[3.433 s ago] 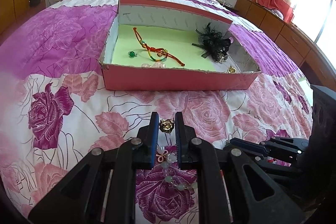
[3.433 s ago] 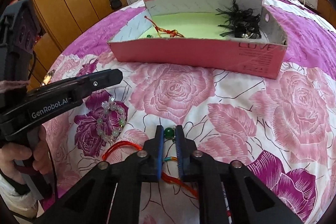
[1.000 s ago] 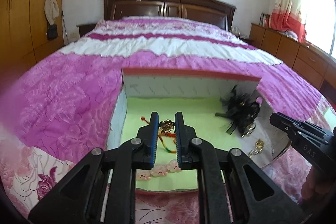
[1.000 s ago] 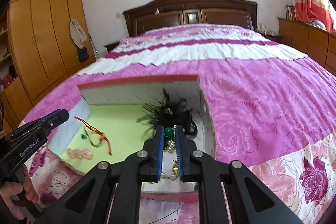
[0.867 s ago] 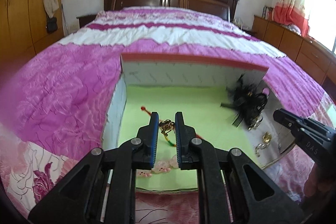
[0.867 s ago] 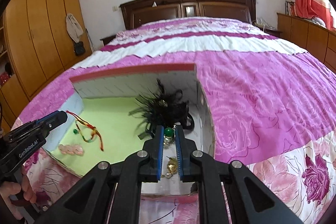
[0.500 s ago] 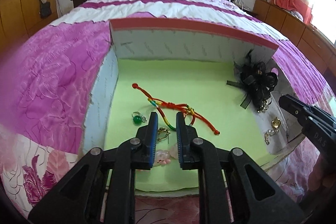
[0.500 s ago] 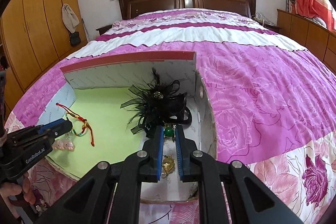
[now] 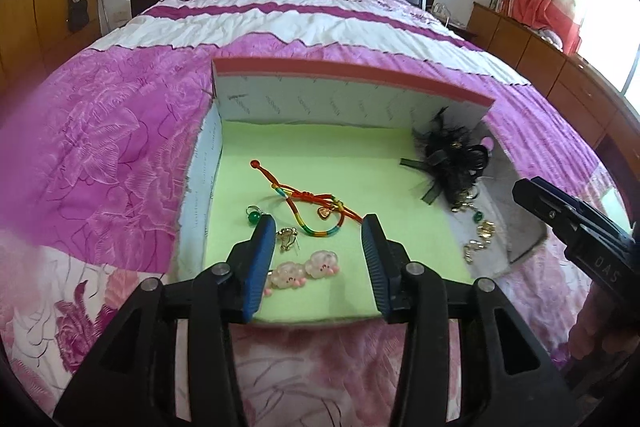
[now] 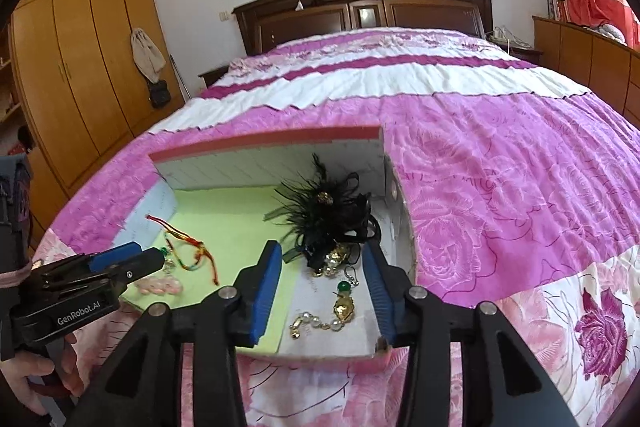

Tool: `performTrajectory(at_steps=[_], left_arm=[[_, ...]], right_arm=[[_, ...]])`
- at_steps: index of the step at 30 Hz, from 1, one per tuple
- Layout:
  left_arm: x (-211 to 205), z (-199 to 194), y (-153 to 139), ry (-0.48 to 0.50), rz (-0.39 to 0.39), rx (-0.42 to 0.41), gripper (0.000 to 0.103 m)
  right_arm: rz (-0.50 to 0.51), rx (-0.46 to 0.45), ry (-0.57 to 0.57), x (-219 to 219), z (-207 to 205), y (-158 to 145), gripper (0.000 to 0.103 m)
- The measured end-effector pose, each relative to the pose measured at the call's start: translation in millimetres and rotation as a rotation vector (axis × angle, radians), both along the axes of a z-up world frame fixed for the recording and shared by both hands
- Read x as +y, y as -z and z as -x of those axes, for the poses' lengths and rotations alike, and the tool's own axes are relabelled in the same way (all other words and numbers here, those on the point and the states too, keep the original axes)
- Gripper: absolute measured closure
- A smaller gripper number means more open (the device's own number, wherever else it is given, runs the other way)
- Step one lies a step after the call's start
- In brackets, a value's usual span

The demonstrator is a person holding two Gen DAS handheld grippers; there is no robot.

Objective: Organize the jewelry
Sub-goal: 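Open both tools to release the earring and bead into the box, then withdraw both tools toward the clear bead bracelet and red cord bracelet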

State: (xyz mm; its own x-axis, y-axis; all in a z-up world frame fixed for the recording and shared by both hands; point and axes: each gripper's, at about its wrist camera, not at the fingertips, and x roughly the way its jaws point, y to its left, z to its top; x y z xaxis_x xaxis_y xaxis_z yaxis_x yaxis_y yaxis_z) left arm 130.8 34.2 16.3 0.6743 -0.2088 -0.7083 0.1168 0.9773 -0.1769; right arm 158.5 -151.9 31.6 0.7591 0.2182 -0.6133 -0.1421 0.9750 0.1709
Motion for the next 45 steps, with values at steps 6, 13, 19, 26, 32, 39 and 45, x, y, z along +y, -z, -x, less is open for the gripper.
performTrajectory(at_steps=[6, 13, 19, 26, 32, 39, 45], left_arm=[[0, 18, -16, 0.034, 0.019, -0.008, 0.065], [-1, 39, -26, 0.075, 0.051, 0.016, 0.065], [6, 55, -23, 0.090, 0.055, 0.048, 0.065], [9, 73, -8, 0.102, 0.043, 0.115, 0.065], [9, 85, 3, 0.112, 0.026, 0.154, 0.065], [7, 94, 14, 0.126, 0.008, 0.185, 0.065], [4, 99, 24, 0.129, -0.011, 0.203, 0.066]], right_arm=[[-0.015, -0.022, -0.003, -4, 23, -18, 0.057], [-0.024, 0.016, -0.024, -4, 51, -24, 0.057], [-0.025, 0.045, -0.051, -3, 74, -23, 0.057], [-0.008, 0.100, -0.091, 4, 93, -15, 0.057], [-0.001, 0.158, -0.134, 12, 106, -2, 0.057], [0.007, 0.231, -0.174, 22, 115, 15, 0.057], [0.026, 0.285, -0.244, 36, 122, 27, 0.057]])
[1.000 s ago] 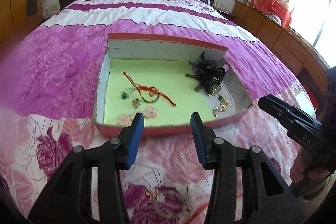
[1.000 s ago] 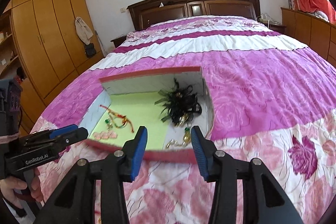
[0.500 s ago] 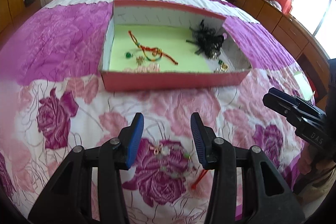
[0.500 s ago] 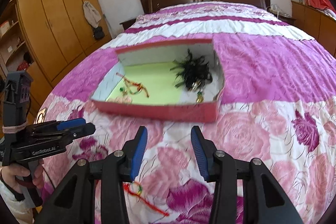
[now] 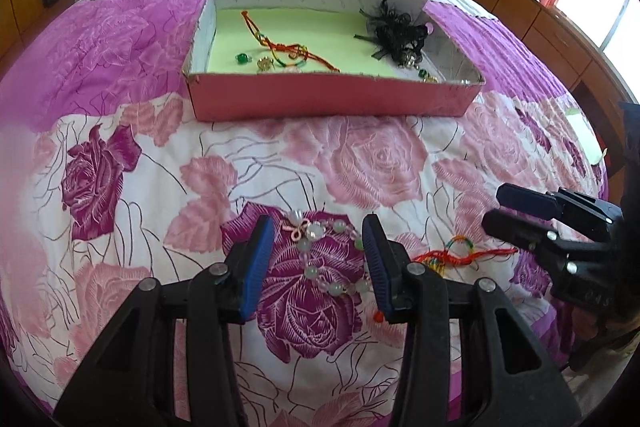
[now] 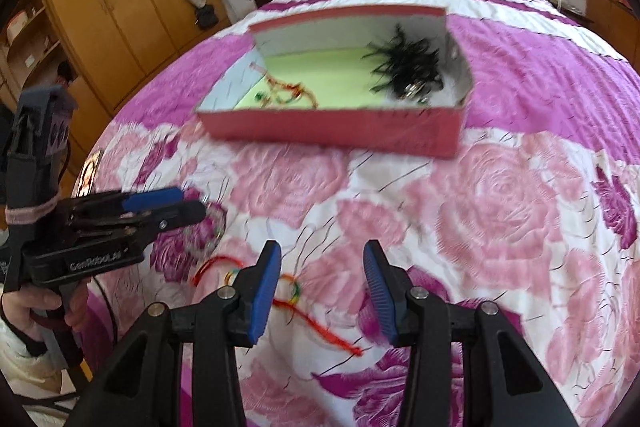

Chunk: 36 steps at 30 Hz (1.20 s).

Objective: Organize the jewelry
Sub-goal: 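Withdraw both tools toward the clear bead bracelet and red cord bracelet, then grasp the clear bead bracelet with left tool while right tool grasps red cord bracelet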

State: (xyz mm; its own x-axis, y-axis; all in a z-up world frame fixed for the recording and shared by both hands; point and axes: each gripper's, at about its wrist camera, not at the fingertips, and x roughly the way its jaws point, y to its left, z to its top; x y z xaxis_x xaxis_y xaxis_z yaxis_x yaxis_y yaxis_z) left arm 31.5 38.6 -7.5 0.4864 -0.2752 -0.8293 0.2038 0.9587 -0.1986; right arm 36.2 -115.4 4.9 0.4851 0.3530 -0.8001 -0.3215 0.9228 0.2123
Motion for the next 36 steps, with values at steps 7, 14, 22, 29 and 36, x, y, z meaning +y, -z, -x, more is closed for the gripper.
performTrajectory(at_steps=[7, 14, 22, 29, 36], left_arm=[[-4, 3, 11, 0.020, -0.031, 0.014, 0.067], [-7, 3, 17, 0.027, -0.064, 0.008, 0.075], [-9, 5, 21, 0.038, -0.064, -0.001, 0.091], [-6, 6, 14, 0.030, -0.030, -0.014, 0.103], [-6, 8, -1, 0.022, 0.005, -0.062, 0.103]], right_arm=[[0.020, 0.045, -0.047, 11, 2, 14, 0.065], [0.046, 0.064, -0.076, 19, 0, 22, 0.075], [0.075, 0.073, -0.165, 35, 4, 30, 0.094], [0.041, 0.042, -0.174, 31, 9, 21, 0.097], [0.019, -0.044, -0.138, 21, 10, 0, 0.098]])
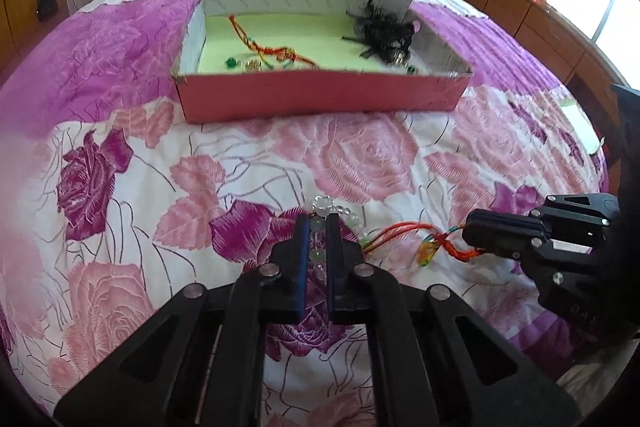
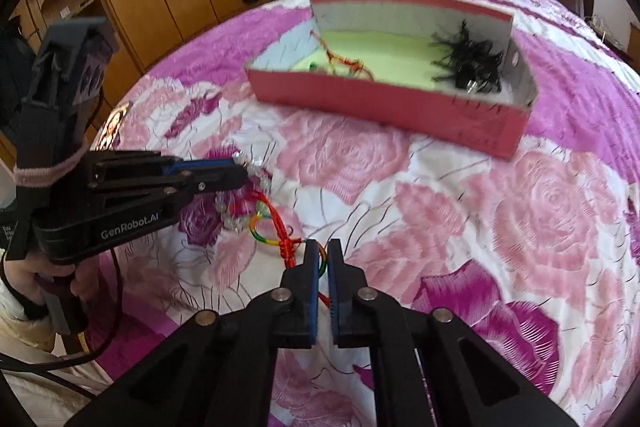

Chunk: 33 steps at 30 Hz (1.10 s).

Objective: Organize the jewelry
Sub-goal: 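Grasp the clear bead bracelet with left tool while right tool grasps red cord bracelet, then carry both bracelets into the shoebox with both tools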

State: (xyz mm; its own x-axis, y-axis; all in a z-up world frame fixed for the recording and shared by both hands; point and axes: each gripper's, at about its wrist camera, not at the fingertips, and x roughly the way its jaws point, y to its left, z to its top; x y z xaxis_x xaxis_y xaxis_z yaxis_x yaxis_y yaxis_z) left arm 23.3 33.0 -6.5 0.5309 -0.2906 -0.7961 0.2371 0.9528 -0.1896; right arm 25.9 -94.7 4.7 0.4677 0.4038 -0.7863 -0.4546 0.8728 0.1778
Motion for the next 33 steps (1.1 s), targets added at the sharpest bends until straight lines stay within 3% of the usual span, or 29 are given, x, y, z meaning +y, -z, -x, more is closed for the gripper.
performTrajectory(at_steps=[18, 33], left_arm=[[0, -5, -50, -0.053, 0.035, -0.223, 0.103], [-5, -28, -68, -0.086, 0.050, -0.377, 0.103]], right_arm=[[-0.025, -0.276, 0.082, -12, -1, -51, 0.098], [-0.058, -0.422, 0.186, -17, -33, -72, 0.098]])
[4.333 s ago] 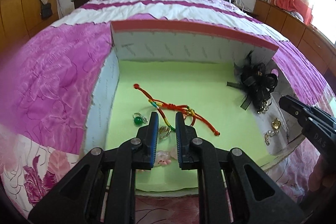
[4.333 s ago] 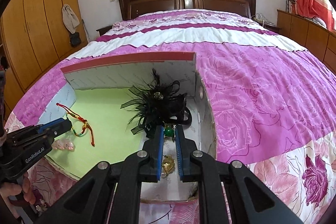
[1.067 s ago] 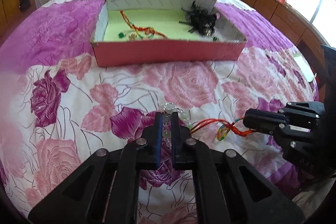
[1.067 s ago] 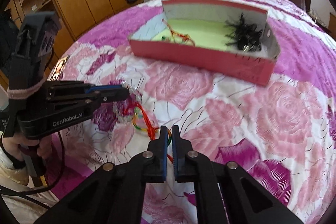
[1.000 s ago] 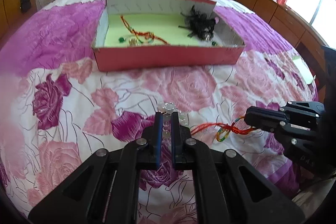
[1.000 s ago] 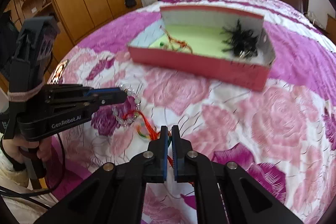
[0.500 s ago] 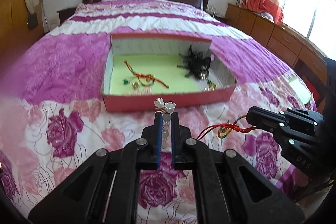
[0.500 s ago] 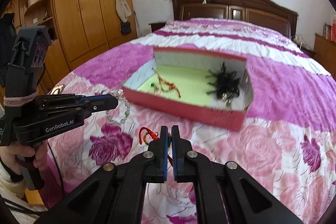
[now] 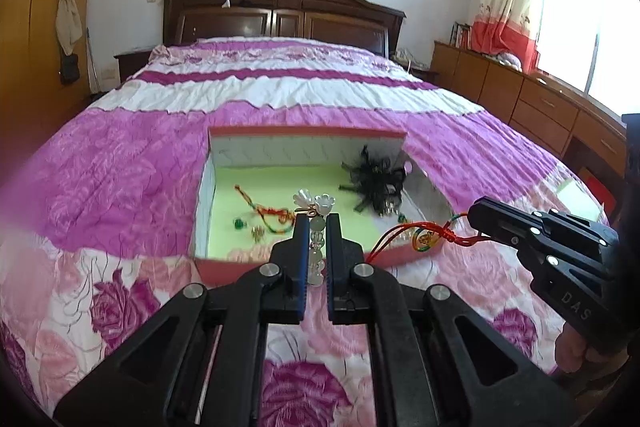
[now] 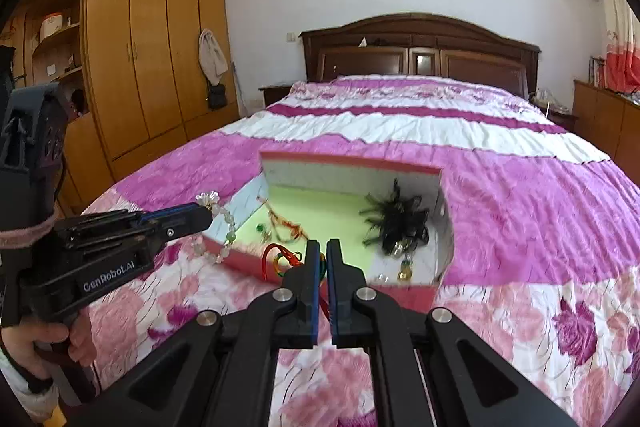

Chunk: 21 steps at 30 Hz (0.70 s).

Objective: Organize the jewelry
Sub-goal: 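Carry both bracelets into the shoebox with both tools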

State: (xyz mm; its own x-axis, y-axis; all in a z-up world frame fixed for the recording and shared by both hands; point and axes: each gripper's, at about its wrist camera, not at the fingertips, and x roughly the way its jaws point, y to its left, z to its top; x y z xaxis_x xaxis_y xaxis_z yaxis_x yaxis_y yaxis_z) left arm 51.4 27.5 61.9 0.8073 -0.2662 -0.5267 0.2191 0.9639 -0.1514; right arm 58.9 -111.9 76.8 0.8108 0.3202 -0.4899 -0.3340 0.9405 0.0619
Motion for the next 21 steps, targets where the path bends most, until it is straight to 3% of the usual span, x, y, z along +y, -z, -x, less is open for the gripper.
performTrajectory(at_steps=[10, 17, 21], left_arm=[[-3, -18, -9, -0.044, 0.006, -0.138, 0.103], [-5, -35, -10, -0.085, -0.009, -0.232, 0.103], [-6, -49, -3, -0.112, -0.017, -0.241, 0.103]], right_arm=[[0.020, -0.157, 0.042, 14, -18, -11, 0.099], [0.016, -0.188, 0.080, 18, -41, -4, 0.098], [0.008, -0.170, 0.111, 14, -61, 5, 0.098]])
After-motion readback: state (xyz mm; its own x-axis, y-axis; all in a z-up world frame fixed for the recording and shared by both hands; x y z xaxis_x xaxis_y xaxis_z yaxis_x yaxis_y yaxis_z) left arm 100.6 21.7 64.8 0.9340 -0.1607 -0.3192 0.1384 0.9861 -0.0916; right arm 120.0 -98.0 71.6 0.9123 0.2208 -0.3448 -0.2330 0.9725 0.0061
